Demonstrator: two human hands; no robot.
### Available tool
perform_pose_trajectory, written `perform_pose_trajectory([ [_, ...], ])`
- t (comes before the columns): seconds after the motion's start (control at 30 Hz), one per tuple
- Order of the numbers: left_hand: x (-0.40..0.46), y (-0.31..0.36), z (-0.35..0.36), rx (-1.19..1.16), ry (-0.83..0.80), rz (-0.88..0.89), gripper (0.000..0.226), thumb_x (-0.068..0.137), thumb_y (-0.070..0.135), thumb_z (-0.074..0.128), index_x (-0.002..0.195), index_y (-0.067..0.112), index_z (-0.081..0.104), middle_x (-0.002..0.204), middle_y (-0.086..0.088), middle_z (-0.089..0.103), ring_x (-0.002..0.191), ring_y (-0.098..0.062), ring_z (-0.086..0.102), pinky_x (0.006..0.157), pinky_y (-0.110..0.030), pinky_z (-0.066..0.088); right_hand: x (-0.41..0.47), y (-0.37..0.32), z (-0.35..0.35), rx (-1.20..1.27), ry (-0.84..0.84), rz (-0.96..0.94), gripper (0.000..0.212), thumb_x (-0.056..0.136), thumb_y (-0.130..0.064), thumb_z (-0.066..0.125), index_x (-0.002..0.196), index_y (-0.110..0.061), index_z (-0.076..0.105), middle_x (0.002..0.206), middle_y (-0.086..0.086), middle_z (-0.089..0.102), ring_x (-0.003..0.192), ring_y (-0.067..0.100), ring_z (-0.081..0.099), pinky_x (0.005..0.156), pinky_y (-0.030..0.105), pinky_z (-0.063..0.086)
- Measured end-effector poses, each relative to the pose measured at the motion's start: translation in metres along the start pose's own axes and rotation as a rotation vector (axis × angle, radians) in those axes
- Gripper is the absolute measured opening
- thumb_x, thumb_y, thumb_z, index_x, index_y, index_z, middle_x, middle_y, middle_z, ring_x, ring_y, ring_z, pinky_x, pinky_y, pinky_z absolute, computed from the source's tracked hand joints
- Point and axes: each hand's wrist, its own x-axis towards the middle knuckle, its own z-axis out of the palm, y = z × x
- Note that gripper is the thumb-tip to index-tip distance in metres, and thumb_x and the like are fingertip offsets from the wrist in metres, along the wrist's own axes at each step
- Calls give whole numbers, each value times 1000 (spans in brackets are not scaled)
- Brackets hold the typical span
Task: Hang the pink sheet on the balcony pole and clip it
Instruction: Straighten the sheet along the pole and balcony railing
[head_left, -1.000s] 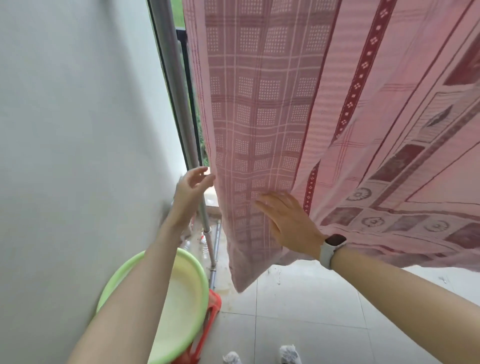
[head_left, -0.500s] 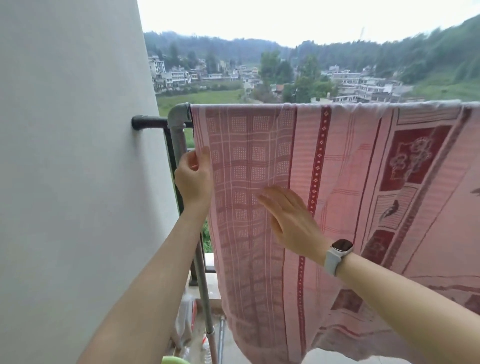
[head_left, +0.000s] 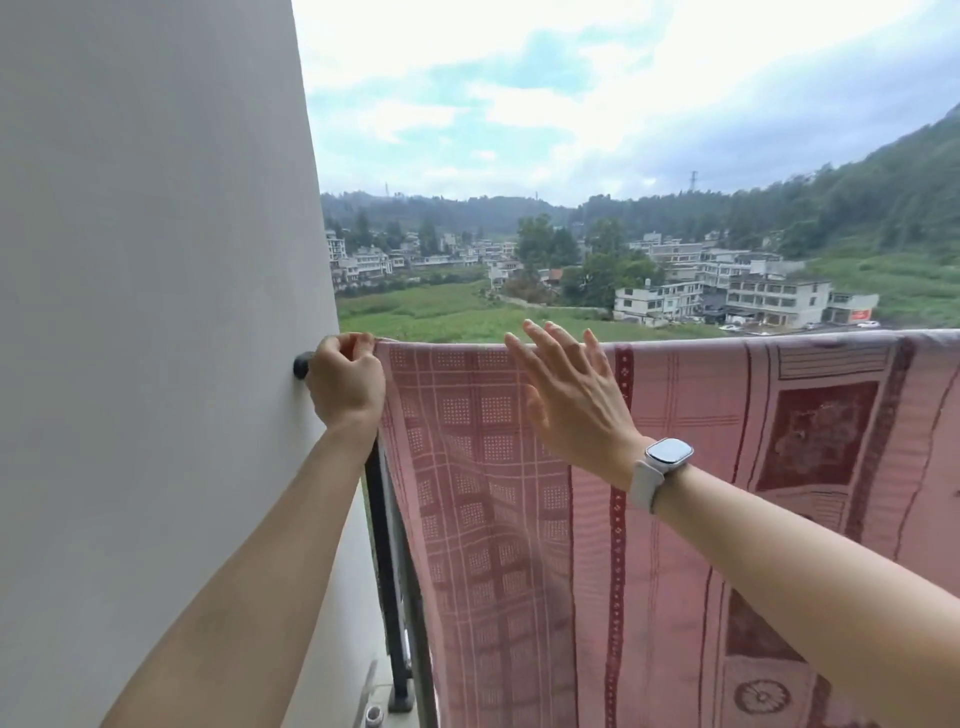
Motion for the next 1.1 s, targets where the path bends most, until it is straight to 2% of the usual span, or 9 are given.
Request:
perform_pose_trajectory([
  [0.23, -21, -23, 10, 181, 97, -42, 25, 93, 17, 42, 111, 3, 51, 124, -18, 50, 115, -34, 46, 93, -44, 35, -38, 24, 1, -64, 33, 11, 53, 77, -6, 59, 128, -12, 47, 137, 13, 46, 129, 30, 39, 108, 58, 22],
  [0.33, -43, -23, 21, 422, 87, 370, 37, 91, 25, 41, 126, 13, 43, 137, -14, 39, 127, -32, 33, 101, -48, 23, -54, 52, -11, -112, 30, 65, 53, 80, -6, 57, 131, -11, 45, 137, 14, 44, 129, 31, 37, 109, 58, 17],
  [0.43, -77, -17, 48, 612, -236, 868, 51, 88, 29, 49, 137, 20, 35, 146, -10, 31, 136, -30, 23, 109, -50, 6, -64, 85, -23, -160, -19, 140, 55, 83, -9, 54, 135, -13, 38, 140, 15, 40, 131, 33, 33, 108, 60, 17],
  [0.53, -106, -2, 89, 728, -464, 951, 65, 91, 38, 43, 145, 24, 10, 155, -6, 8, 141, -28, 3, 107, -57, -10, -78, 112, -31, -200, -55, 215, 61, 85, -10, 50, 141, -20, 26, 148, 13, 27, 137, 31, 20, 112, 57, 9],
  [0.67, -148, 8, 127, 685, -478, 984, 72, 90, 31, 42, 144, 23, -3, 155, -6, -9, 140, -31, -11, 105, -59, -12, -113, 144, -32, -251, -84, 239, 68, 85, -3, 47, 143, -25, 19, 154, 8, 8, 141, 30, 2, 111, 58, 5],
  [0.77, -203, -19, 144, 745, -675, 1054, 66, 90, 40, 35, 144, 29, -1, 153, -5, -13, 137, -32, -19, 107, -57, -12, -158, 170, -24, -272, -352, 338, 60, 88, -14, 42, 142, -27, 19, 155, 3, 1, 141, 27, -4, 111, 59, 9],
  [0.9, -276, -88, 152, 1034, -1408, 576, 59, 93, 43, 36, 144, 26, 12, 155, -6, 8, 141, -30, 6, 113, -50, 12, -258, 199, -6, -104, -1095, 385, 41, 94, -22, 32, 135, -22, 38, 149, 8, 26, 138, 27, 19, 110, 45, 26],
  [0.97, -303, -103, 157, 1138, -1621, 447, 51, 93, 39, 40, 140, 22, 29, 150, -6, 27, 136, -26, 26, 111, -44, 22, -307, 212, -10, -61, -1265, 418, 42, 94, -22, 34, 136, -23, 37, 149, 4, 26, 138, 25, 19, 111, 47, 21],
  [1.1, -323, -61, 202, 785, -1007, 891, 46, 90, 21, 47, 135, 19, 37, 148, -7, 31, 135, -27, 28, 111, -49, 22, -324, 269, -37, -141, -702, 309, 45, 90, -14, 40, 134, -22, 38, 149, 6, 27, 138, 23, 20, 111, 51, 22],
])
